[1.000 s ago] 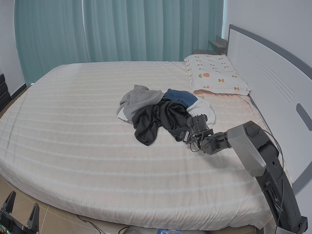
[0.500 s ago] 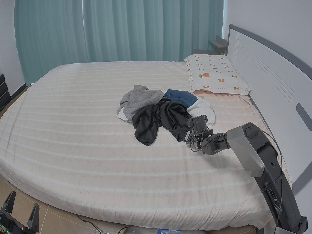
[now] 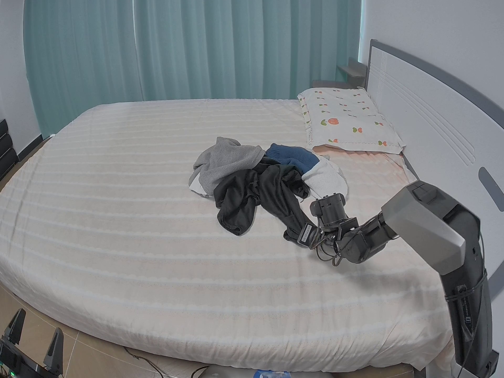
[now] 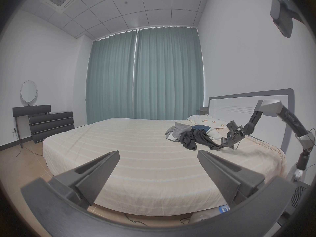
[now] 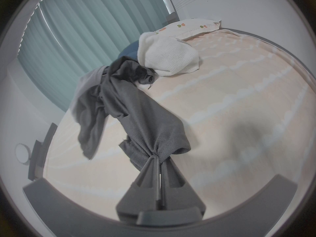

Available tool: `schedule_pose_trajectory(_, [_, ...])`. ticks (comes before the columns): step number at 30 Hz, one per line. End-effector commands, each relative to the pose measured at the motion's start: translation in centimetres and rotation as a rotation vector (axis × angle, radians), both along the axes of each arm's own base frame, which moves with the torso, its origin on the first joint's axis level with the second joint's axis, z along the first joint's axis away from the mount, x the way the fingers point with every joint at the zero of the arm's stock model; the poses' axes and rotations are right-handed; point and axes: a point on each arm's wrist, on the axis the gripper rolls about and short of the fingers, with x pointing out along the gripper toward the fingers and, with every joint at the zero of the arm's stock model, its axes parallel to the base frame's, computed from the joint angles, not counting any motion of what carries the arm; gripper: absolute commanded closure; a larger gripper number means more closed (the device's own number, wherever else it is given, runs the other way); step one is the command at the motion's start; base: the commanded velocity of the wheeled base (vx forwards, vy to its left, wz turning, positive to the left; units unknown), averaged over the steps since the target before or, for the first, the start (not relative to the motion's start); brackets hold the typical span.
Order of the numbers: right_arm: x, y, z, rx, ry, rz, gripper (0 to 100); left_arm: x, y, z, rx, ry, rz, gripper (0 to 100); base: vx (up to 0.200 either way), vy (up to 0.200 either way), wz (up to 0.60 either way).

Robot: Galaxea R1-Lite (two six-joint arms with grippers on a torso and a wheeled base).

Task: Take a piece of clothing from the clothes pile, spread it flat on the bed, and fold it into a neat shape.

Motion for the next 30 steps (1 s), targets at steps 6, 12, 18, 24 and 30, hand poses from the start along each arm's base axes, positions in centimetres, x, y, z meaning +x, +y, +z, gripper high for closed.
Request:
schedule_pose_trajectory(6, [-16.5, -3.8, 11.2, 0.312, -0.213, 0.299, 100, 0.0, 0.0, -0.4, 0.0, -0.003, 0.001, 0, 0.0, 0.0, 0.0])
schedule_pose_trajectory(12, [-19.4, -4.9, 12.5, 0.386, -0.325, 0.394, 100, 0.0, 0.0, -0.4, 0.0, -0.003, 0.001, 0, 0.0, 0.0, 0.0])
schedule_pose_trajectory(18, [-19.7, -5.3, 14.7, 0.444, -0.44, 0.402, 100, 0.0, 0.0, -0.4, -0.001, -0.003, 0.001, 0, 0.0, 0.0, 0.0])
schedule_pose_trajectory(24, [-20.1, -5.7, 16.8, 0.496, -0.589, 0.392, 100, 0.0, 0.0, -0.5, 0.008, -0.002, 0.001, 0, 0.0, 0.0, 0.0])
schedule_pose_trajectory(30, [-20.7, -6.1, 16.9, 0.5, -0.628, 0.39, 100, 0.0, 0.0, -0.4, 0.022, -0.003, -0.009, 0, 0.0, 0.0, 0.0])
